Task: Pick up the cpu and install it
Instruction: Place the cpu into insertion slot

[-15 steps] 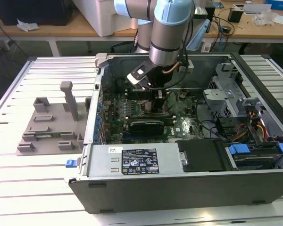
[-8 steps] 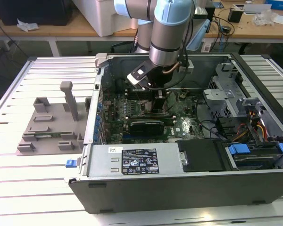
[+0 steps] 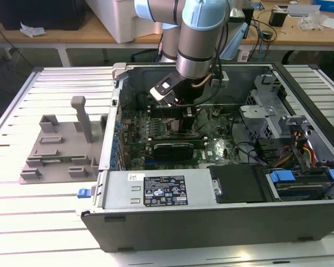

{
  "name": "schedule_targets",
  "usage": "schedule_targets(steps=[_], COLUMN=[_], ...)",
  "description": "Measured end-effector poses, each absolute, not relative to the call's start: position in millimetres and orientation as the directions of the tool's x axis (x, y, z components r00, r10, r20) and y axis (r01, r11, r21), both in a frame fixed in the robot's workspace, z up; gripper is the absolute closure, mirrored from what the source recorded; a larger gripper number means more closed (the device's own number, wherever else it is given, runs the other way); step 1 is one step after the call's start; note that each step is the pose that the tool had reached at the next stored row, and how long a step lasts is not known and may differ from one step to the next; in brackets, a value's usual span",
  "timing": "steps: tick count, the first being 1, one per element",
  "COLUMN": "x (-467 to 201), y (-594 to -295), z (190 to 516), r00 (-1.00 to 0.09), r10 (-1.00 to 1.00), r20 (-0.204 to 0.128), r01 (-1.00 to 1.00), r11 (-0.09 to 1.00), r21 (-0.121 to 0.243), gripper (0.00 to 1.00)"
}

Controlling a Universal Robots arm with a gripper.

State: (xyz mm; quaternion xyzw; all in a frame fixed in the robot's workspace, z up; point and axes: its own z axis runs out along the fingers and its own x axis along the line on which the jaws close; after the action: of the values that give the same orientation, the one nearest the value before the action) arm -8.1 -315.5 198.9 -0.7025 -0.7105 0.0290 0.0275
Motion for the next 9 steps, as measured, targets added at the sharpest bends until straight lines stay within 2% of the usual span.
schedule_targets(steps=[3,6,9], x=[-8.1,-8.1,-8.1], y=[-315.5,-315.5,-316.0], z=[199.1,199.2,199.6], r00=[-0.011,-0.011,-0.012], r10=[1.0,1.0,0.999], r20=[-0.003,0.029,0.03], r01=[0.997,0.997,0.997], r11=[0.011,0.014,0.014], r21=[-0.08,-0.08,-0.08], gripper=[0.38,0.38,0.38])
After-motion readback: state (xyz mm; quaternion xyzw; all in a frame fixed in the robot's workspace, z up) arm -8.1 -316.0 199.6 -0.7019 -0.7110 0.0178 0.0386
